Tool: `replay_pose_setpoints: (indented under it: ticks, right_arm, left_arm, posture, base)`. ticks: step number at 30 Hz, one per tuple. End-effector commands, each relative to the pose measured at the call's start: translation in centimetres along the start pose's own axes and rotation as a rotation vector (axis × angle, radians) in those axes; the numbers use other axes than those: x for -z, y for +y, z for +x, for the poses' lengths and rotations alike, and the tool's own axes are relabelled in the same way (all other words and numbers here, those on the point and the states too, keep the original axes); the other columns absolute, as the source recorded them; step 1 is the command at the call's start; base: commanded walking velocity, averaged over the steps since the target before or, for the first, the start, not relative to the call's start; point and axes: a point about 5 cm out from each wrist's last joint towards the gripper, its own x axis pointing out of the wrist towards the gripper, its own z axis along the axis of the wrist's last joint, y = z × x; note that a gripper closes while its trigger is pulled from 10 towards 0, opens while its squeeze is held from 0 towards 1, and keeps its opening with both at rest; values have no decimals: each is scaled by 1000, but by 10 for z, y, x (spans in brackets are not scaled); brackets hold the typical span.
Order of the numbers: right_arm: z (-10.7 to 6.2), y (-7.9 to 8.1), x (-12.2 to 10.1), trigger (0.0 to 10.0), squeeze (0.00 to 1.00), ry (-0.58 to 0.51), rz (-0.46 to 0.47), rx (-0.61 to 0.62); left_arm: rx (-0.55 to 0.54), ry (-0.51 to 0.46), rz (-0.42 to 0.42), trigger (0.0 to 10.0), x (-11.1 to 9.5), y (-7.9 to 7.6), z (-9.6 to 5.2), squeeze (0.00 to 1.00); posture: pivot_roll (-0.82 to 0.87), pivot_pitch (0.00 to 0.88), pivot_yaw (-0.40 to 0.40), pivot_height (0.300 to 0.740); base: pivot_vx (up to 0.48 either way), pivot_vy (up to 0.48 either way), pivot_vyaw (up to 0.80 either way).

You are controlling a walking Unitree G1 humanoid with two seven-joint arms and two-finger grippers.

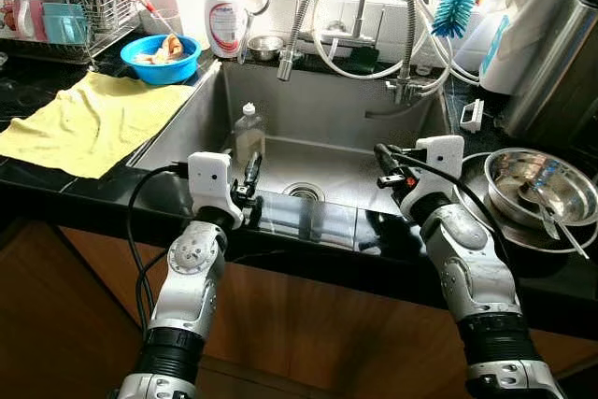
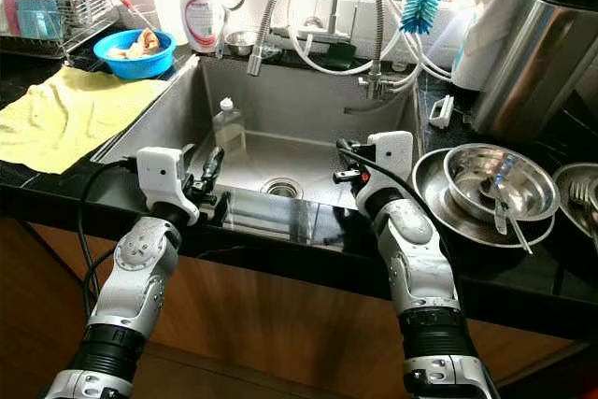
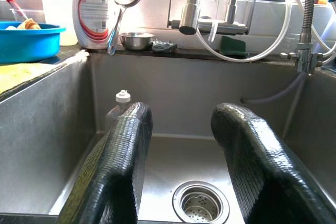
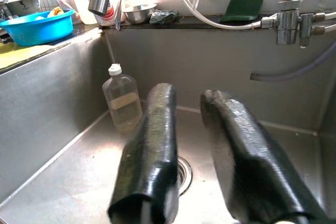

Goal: Kitchen organization

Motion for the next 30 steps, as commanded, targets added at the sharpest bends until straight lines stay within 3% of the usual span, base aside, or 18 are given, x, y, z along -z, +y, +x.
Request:
replay_pose_setpoints:
  ticks: [1, 4, 5, 6, 7, 9, 10, 14, 16, 17, 22, 25, 26, 30]
  right_arm:
    - [0, 0, -3, 10000, 937, -19, 0, 9]
    - [-1, 0, -4, 10000, 910, -25, -6, 23]
    - [-1, -1, -7, 10000, 776, -43, -37, 51]
    - [-1, -1, -7, 10000, 776, -43, -37, 51]
    - [-2, -1, -13, 10000, 196, -67, -85, 77]
    - [-2, -1, -14, 10000, 196, -72, -95, 82]
    - [-3, 0, -19, 10000, 0, -98, -107, 96]
    - [-21, 7, -53, 10000, 0, -266, -241, 218]
    - [-24, 8, -56, 10000, 0, -281, -256, 230]
    - [-37, 16, -61, 10000, 0, -321, -288, 246]
    - [-60, 26, -67, 10000, 0, -371, -336, 283]
    - [-92, 22, -73, 10000, 0, -441, -427, 429]
    - [-96, 21, -73, 10000, 0, -439, -440, 443]
    - [-120, 3, -62, 10000, 0, -351, -411, 570]
  left_arm:
    - [6, 4, -6, 10000, -1, -1, 0, 0]
    - [6, 6, -6, 10000, -1, -1, -1, 0]
    - [6, 6, -6, 10000, -1, -1, -1, 0]
    - [6, 6, -6, 10000, -1, -1, -1, 0]
    - [6, 7, -6, 10000, -1, -1, -1, 0]
    - [6, 7, -6, 10000, -1, -1, -1, 0]
    - [6, 7, -6, 10000, -1, -1, -1, 0]
    - [8, 12, -5, 10000, -1, 0, -1, 0]
    - [8, 13, -4, 10000, 0, 0, -1, 0]
    - [8, 18, -3, 10000, 0, 1, -2, 0]
    - [11, 21, -3, 10000, 1, 1, -2, 0]
    - [16, 22, -8, 10000, 1, -1, -1, 0]
    - [17, 22, -8, 10000, 1, -2, -1, 0]
    - [26, 26, -14, 10000, 2, -4, -1, 0]
  posture:
    - [-103, 0, -23, 740]
    - [-103, 0, -21, 740]
    - [-103, 0, -21, 740]
    - [-103, 0, -21, 740]
    - [-103, 0, -21, 740]
    - [-103, 0, -21, 740]
    - [-105, 0, -19, 740]
    - [-114, 0, -14, 740]
    - [-114, 0, -14, 740]
    - [-123, 0, -10, 740]
    - [-131, 0, -7, 740]
    - [-142, 0, -5, 740]
    - [-142, 0, -5, 740]
    - [-153, 0, -4, 740]
  base:
    - [0, 0, 0]
    - [0, 0, 0]
    - [0, 0, 0]
    - [0, 0, 0]
    - [0, 0, 0]
    - [0, 0, 0]
    - [0, 0, 0]
    - [0, 0, 0]
    - [0, 0, 0]
    - [0, 0, 0]
    - [0, 0, 0]
    - [0, 0, 0]
    - [0, 0, 0]
    - [0, 0, 0]
